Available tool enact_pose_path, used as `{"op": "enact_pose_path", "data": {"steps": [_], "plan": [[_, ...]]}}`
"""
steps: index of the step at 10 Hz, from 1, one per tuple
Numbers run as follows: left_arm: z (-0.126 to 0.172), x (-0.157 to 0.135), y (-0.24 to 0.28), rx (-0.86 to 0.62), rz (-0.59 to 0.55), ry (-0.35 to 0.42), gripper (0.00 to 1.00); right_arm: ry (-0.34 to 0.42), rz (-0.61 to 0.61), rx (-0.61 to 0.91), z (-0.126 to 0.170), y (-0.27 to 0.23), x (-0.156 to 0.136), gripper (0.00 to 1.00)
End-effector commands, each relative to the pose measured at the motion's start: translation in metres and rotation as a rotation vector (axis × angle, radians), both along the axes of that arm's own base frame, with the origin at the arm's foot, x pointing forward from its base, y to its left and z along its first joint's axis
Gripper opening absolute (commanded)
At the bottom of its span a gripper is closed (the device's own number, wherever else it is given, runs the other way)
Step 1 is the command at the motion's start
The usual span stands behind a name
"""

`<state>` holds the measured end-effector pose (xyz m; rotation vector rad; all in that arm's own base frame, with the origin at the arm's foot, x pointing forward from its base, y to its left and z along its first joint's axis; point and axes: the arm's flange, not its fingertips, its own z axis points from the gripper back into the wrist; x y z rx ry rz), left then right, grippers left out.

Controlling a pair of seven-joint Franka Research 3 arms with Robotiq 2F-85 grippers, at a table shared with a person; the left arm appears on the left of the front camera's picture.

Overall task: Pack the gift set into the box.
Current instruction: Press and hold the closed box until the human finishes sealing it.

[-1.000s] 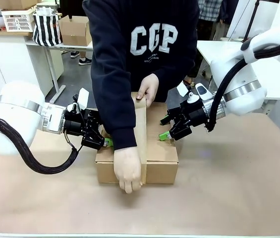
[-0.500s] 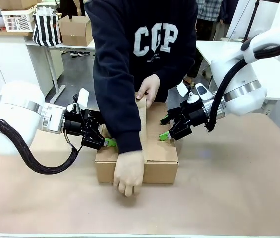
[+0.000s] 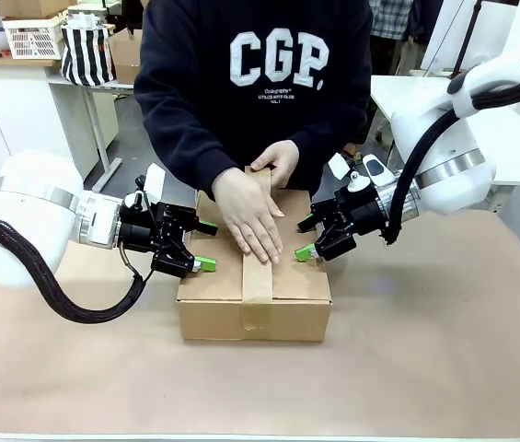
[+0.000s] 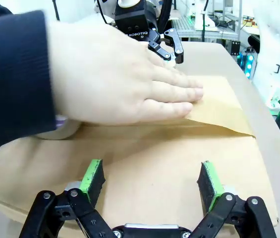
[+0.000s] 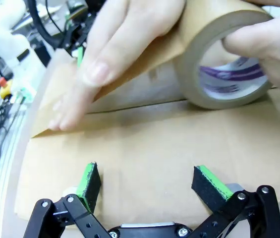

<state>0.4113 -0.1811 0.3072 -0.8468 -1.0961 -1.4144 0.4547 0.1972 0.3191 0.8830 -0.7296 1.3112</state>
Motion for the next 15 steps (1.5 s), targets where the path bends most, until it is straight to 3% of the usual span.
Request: {"op": "enact_pose_path", "data": {"steps": [1, 15], "plan": [[-0.0023, -0.0012, 0.0008, -0.004, -0.004, -0.001, 1.00, 0.001, -0.003, 0.006, -0.0028, 0.0001, -0.0019, 1.00], [-0.0023, -0.0012, 0.0008, -0.004, -0.004, -0.001, 1.00, 0.001, -0.003, 0.006, -0.0028, 0.0001, -0.0019, 1.00]]}}
